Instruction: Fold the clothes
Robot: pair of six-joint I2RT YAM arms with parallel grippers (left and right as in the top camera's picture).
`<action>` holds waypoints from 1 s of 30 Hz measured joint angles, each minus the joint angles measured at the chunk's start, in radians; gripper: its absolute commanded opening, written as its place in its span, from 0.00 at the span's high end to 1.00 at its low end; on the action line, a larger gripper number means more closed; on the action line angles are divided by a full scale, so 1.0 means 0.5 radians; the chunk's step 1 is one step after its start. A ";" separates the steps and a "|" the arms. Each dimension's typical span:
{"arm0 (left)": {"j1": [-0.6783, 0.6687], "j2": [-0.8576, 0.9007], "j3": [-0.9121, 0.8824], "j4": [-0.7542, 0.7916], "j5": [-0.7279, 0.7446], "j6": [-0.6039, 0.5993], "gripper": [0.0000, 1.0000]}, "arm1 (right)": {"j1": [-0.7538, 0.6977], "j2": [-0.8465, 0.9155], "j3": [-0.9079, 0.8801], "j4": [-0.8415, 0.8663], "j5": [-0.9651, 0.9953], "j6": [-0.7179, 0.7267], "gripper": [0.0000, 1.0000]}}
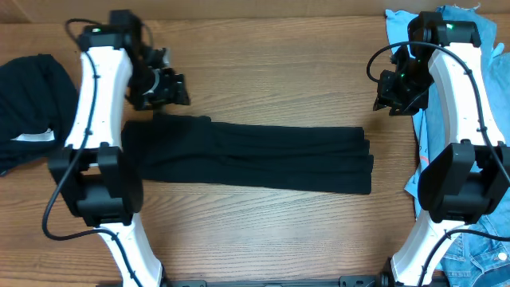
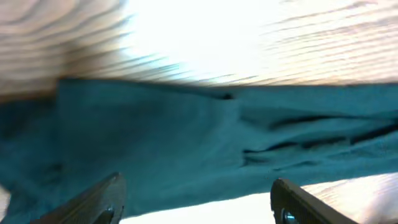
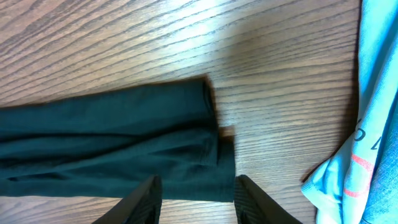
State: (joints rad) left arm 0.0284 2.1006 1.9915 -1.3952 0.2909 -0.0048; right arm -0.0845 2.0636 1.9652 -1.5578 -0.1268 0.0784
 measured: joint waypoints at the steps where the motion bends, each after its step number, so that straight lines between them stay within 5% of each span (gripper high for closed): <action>1: -0.056 0.003 0.000 0.025 0.005 0.002 0.24 | -0.001 0.000 0.000 -0.004 0.001 -0.002 0.58; 11: -0.254 0.009 -0.228 0.215 -0.242 -0.451 0.31 | 0.000 0.000 0.000 -0.010 0.001 -0.001 0.58; 21: -0.382 0.030 -0.677 0.642 -0.262 -0.611 0.34 | 0.000 0.000 0.000 -0.014 0.001 -0.001 0.58; 28: -0.389 0.030 -0.796 0.702 -0.275 -0.678 0.73 | 0.000 0.000 0.000 -0.016 0.000 -0.001 0.58; 30: -0.389 0.030 -0.800 0.694 -0.277 -0.682 0.71 | 0.000 0.000 0.000 -0.015 0.000 -0.001 0.58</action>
State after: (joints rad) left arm -0.1661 2.1155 1.5917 -1.0481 0.1524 -0.3458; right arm -0.0845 2.0636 1.9652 -1.5654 -0.1268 0.0780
